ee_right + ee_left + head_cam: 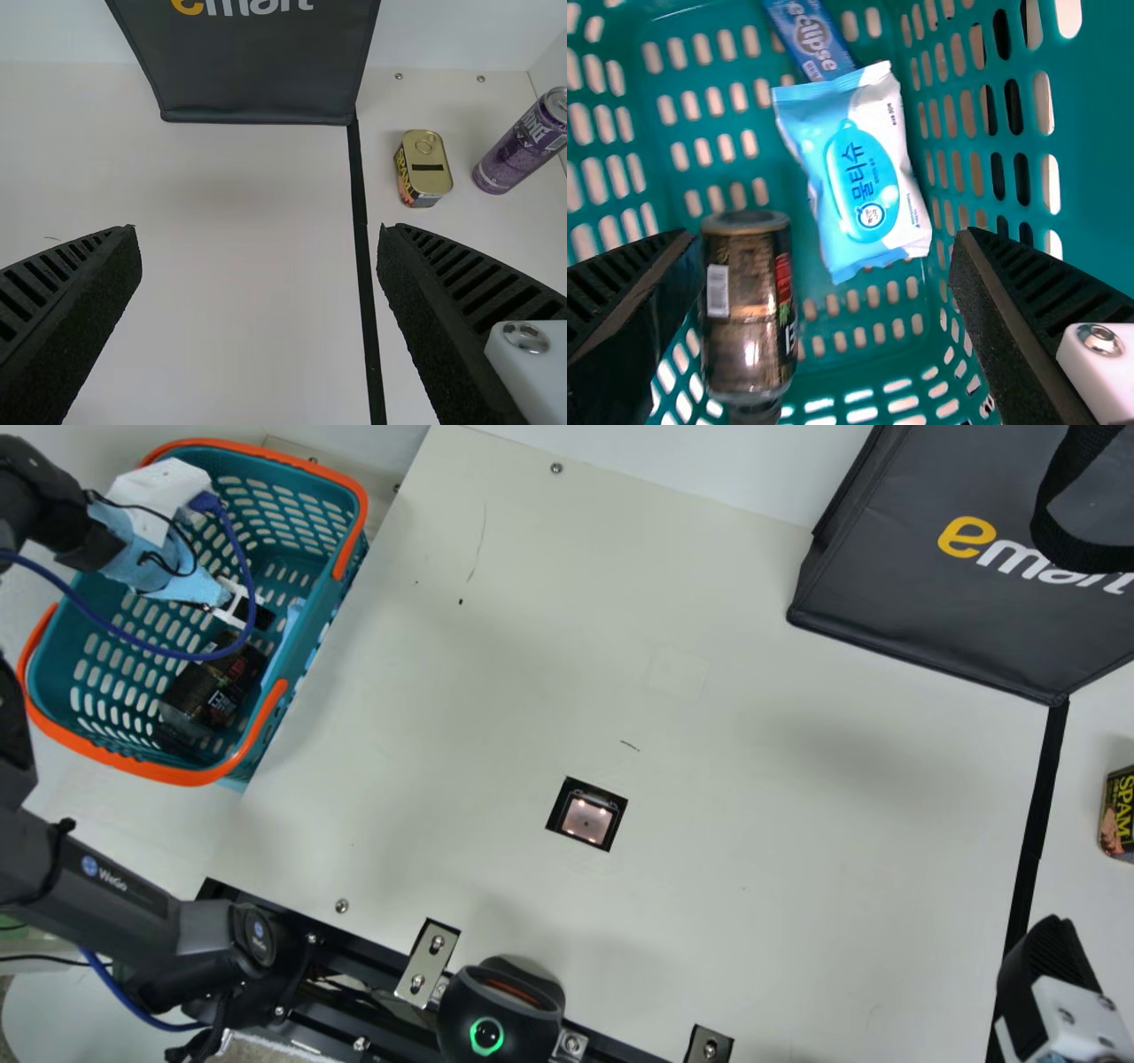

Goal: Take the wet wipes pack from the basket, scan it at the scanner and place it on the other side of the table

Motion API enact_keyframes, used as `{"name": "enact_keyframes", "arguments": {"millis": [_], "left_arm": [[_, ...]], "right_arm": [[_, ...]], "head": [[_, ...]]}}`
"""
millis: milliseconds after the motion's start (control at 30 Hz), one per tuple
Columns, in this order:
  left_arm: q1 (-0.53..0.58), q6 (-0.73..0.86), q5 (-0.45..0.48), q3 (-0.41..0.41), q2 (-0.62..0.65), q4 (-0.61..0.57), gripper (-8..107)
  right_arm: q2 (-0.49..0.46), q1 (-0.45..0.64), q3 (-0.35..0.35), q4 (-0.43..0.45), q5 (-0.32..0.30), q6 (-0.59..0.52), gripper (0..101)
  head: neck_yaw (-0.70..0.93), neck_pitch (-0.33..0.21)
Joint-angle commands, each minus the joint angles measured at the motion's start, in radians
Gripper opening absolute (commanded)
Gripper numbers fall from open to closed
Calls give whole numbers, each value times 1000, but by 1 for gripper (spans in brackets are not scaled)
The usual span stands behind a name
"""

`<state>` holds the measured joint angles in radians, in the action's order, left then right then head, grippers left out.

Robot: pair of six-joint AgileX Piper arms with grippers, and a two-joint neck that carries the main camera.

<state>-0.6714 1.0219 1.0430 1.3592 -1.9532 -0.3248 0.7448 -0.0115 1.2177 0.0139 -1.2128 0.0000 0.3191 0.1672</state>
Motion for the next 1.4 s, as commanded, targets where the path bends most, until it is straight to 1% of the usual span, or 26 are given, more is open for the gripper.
{"name": "enact_keyframes", "arguments": {"millis": [0,300,533,1000,1367], "left_arm": [[0,28,-4,-2,-17,-15,90],[-1,147,-62,-24,-77,-64,90],[-1,196,-113,-34,-119,-97,90],[7,225,-175,-35,-199,-163,90],[18,235,-242,-58,-240,-190,90]], "right_arm": [[0,0,0,0,0,0,95],[0,0,0,0,-1,0,95],[0,0,0,0,-1,0,95],[0,0,0,0,-1,0,95],[0,0,0,0,0,0,95]], "head": [[2,-29],[2,-29],[2,-29],[2,-29],[2,-29]]}}
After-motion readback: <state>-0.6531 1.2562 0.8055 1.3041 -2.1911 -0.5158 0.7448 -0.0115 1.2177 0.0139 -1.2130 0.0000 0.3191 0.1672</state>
